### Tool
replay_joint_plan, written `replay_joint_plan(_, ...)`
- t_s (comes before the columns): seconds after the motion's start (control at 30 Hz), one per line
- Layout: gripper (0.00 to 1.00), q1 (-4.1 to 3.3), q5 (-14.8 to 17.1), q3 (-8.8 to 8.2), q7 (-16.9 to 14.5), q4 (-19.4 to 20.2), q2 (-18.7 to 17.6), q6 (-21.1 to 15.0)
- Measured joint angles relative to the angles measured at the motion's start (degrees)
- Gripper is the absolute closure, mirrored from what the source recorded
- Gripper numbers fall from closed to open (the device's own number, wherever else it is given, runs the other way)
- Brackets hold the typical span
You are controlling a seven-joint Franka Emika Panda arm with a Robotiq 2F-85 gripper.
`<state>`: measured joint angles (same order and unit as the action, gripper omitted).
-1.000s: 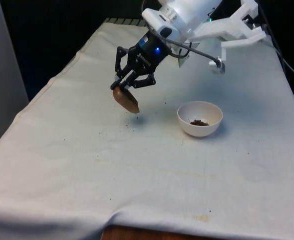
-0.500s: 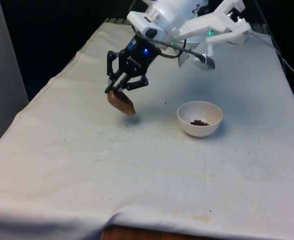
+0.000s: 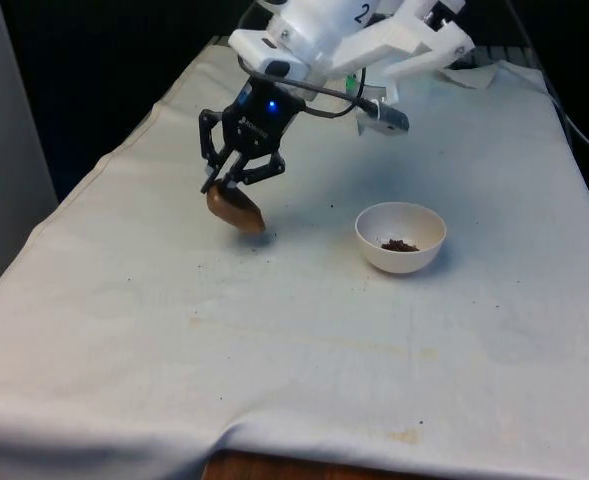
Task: Pour the coffee beans from the cup into the bowl.
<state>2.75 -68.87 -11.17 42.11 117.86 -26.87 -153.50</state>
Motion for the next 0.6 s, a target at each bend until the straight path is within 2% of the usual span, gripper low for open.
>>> replay_joint_plan(0.2, 0.99, 0.06, 3.8, -0.97, -3.3, 0.0, -0.3, -1.5)
replay_joint_plan(0.33, 0.99, 0.11, 7.5, -1.43, -6.8, 0.1, -0.3, -1.8)
replay_joint_plan(0.37, 0.99, 0.11, 7.5, -1.43, -6.8, 0.1, -0.3, -1.8)
replay_joint_plan(0.6, 0.99, 0.17, 14.0, -1.89, -13.1, 0.5, -0.4, -1.8)
